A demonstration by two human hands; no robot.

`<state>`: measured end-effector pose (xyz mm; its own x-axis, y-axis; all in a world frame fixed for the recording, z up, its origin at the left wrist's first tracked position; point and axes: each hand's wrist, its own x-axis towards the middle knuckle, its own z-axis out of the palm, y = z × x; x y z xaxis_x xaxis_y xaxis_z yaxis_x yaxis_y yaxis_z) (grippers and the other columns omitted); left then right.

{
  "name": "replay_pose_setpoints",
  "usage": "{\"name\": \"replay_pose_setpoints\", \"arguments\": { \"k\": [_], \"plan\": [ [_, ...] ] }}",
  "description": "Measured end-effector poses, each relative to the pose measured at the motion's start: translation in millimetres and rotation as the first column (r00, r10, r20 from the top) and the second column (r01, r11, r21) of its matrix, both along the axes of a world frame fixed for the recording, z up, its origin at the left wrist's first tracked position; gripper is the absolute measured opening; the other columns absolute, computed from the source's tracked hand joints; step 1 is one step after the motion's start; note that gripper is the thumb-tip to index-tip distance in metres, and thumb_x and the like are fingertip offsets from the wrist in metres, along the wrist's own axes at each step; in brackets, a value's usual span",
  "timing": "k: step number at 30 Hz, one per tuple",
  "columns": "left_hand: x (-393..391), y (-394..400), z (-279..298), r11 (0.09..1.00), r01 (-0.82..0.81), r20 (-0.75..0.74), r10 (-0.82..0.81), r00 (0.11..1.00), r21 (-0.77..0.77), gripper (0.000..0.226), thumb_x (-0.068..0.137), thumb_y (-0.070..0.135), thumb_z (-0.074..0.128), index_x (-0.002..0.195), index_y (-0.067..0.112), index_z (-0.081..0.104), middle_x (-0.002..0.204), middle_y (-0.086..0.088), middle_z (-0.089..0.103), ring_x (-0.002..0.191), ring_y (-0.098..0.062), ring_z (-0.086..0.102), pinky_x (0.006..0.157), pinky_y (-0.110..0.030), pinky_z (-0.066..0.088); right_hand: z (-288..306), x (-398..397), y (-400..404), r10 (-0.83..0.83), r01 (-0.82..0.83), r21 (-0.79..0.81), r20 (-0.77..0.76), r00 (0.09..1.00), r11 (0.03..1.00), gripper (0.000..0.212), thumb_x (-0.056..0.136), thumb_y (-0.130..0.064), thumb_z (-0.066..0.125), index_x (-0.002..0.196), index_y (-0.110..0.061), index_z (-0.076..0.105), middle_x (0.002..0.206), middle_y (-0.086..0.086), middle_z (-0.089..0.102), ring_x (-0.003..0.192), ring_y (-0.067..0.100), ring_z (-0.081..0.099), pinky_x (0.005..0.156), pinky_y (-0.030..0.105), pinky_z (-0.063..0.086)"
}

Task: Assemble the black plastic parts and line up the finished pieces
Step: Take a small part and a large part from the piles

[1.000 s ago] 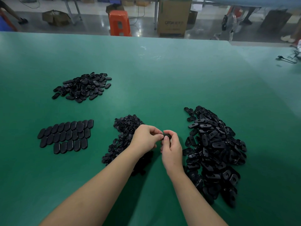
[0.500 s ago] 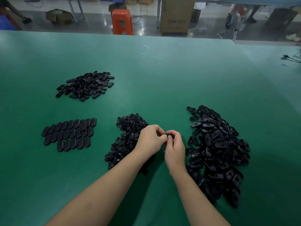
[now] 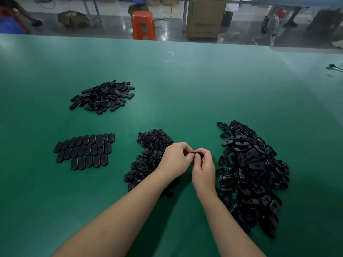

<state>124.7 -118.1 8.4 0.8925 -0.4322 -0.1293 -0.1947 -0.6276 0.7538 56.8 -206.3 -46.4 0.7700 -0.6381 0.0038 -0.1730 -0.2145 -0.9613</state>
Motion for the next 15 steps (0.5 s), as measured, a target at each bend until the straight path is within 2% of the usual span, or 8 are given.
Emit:
{"name": "replay_pose_setpoints", "arguments": {
  "k": [3,5,8,11,13,15],
  "plan": [
    [1,3,5,0.994,0.095,0.033,-0.097,0.995,0.056,0.01,0.09,0.019,0.065,0.097,0.018,0.072,0.077,0.008,0.066,0.066,-0.009,0.057,0.057,-0.008,0.038,1,1,2,-0.008,0.007,0.079,0.02,1.0,0.997,0.022,0.105,-0.011,0.044,0.104,-0.03,0.056,0.1,-0.01,0.064,0.096,0.011,0.062,0.084,0.038,0.049],
    [2,6,9,0.975,0.17,0.078,-0.182,0.98,0.144,0.015,0.09,0.021,0.062,0.101,0.02,0.072,0.079,0.005,0.068,0.067,-0.014,0.06,0.063,-0.018,0.047,1,1,3,0.008,-0.01,0.081,0.023,1.0,0.997,0.019,0.106,-0.015,0.042,0.112,-0.028,0.055,0.102,-0.008,0.064,0.099,0.02,0.062,0.088,0.044,0.05],
    [5,13,14,0.955,0.171,0.171,-0.216,0.961,0.243,0.016,0.091,0.03,0.062,0.102,0.026,0.073,0.093,0.003,0.069,0.087,-0.019,0.064,0.079,-0.032,0.054,0,-1,4,0.033,-0.036,0.051,0.047,0.998,0.998,0.017,0.106,-0.028,0.042,0.12,-0.027,0.053,0.094,-0.007,0.062,0.084,0.017,0.06,0.08,0.046,0.049],
    [14,32,18,0.976,0.066,0.238,-0.116,0.964,0.207,0.015,0.092,0.032,0.067,0.101,0.025,0.076,0.095,0.003,0.068,0.091,-0.019,0.064,0.084,-0.032,0.053,0,-1,3,0.043,-0.045,0.025,0.047,0.998,0.999,0.017,0.107,-0.031,0.043,0.12,-0.024,0.052,0.089,-0.003,0.063,0.074,0.013,0.057,0.074,0.048,0.05],
    [25,56,19,0.987,-0.059,0.224,0.025,0.974,0.147,0.012,0.092,0.029,0.07,0.1,0.023,0.077,0.091,0.007,0.073,0.08,-0.014,0.066,0.077,-0.028,0.053,-1,-1,4,0.059,-0.059,0.019,0.032,0.998,0.998,0.015,0.107,-0.03,0.044,0.117,-0.026,0.054,0.089,-0.003,0.064,0.072,0.009,0.057,0.07,0.042,0.05],
    [40,87,19,0.967,-0.221,0.232,0.188,0.954,0.125,0.013,0.092,0.027,0.072,0.102,0.021,0.077,0.093,0.006,0.075,0.07,-0.009,0.062,0.069,-0.022,0.048,-2,-1,4,0.068,-0.068,0.009,0.015,0.998,0.998,0.012,0.106,-0.032,0.045,0.113,-0.03,0.055,0.088,-0.005,0.064,0.067,0.005,0.054,0.066,0.035,0.048]
  ]
}}
